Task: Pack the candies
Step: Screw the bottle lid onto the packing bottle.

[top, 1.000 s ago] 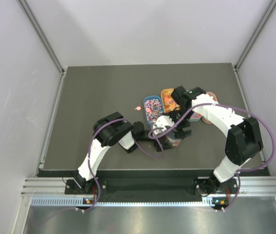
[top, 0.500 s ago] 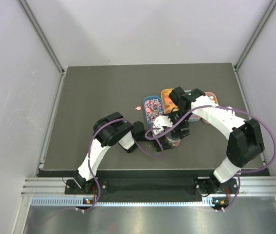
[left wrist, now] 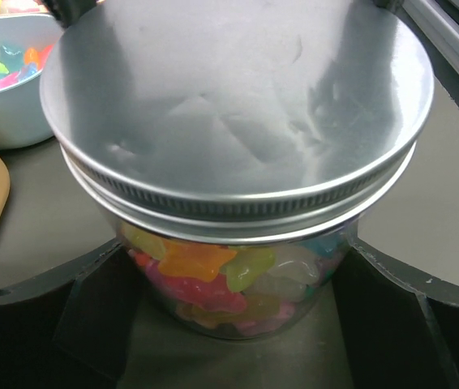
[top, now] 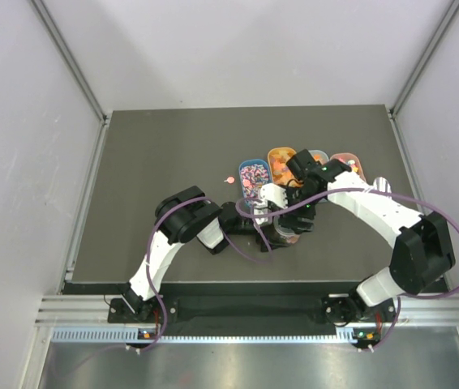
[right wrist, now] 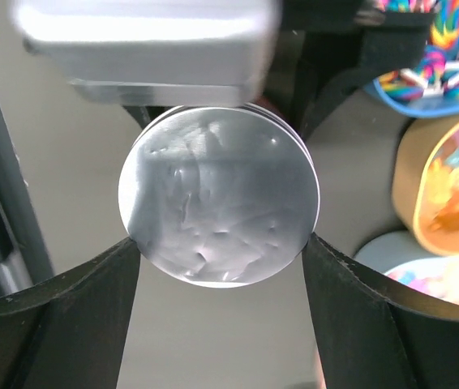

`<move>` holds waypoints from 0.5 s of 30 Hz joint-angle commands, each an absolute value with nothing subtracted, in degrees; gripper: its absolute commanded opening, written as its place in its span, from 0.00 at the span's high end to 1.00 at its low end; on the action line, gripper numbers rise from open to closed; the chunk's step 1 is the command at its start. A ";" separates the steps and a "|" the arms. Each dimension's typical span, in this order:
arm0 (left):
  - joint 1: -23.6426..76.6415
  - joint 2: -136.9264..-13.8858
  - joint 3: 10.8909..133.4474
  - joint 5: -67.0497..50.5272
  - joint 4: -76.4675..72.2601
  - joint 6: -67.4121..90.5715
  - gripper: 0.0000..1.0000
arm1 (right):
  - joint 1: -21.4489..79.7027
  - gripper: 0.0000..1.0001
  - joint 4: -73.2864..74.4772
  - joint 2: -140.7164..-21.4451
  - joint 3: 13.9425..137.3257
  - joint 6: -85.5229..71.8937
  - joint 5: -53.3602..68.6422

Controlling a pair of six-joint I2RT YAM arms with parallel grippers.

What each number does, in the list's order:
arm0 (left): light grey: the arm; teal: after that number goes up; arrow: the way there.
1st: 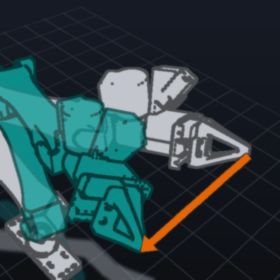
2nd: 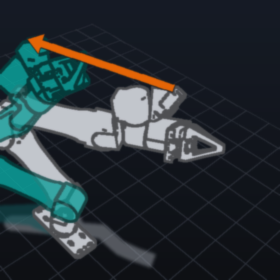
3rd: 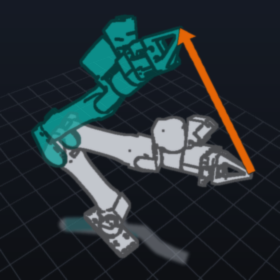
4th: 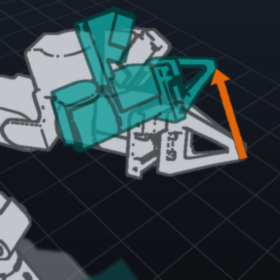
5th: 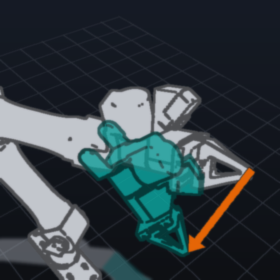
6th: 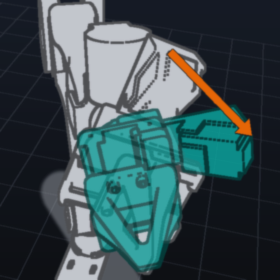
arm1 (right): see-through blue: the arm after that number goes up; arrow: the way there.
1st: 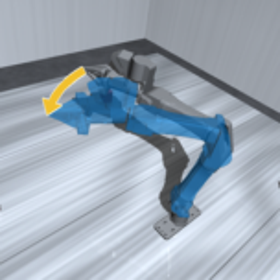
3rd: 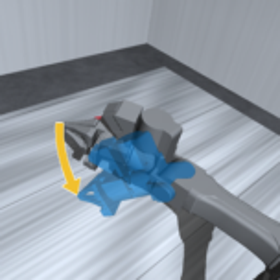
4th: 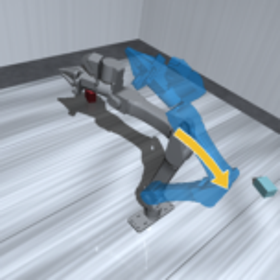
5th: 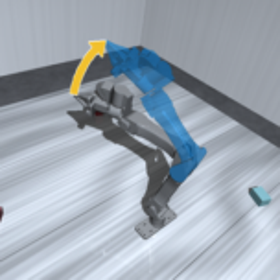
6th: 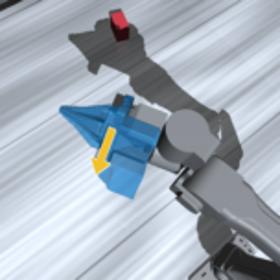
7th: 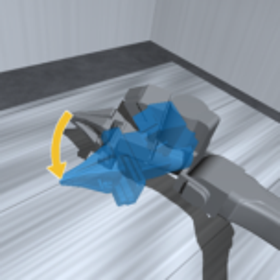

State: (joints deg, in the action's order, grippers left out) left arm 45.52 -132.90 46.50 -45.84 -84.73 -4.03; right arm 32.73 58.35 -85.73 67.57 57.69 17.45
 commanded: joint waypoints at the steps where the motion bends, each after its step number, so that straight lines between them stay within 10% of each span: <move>1: 44.74 -135.35 45.44 -38.76 -77.52 -7.65 1.00 | 34.98 0.41 53.09 -88.86 63.63 42.04 24.96; 12: 44.82 -135.35 45.62 -38.41 -77.34 -7.74 1.00 | 34.98 0.43 48.43 -87.80 61.35 28.48 26.72; 15: 44.82 -135.44 45.62 -38.50 -77.34 -7.91 1.00 | 34.98 0.23 49.13 -86.14 61.09 29.79 25.76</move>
State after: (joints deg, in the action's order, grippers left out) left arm 45.43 -132.90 46.50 -45.87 -84.71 -3.55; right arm 32.73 53.49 -83.81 64.86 38.30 15.90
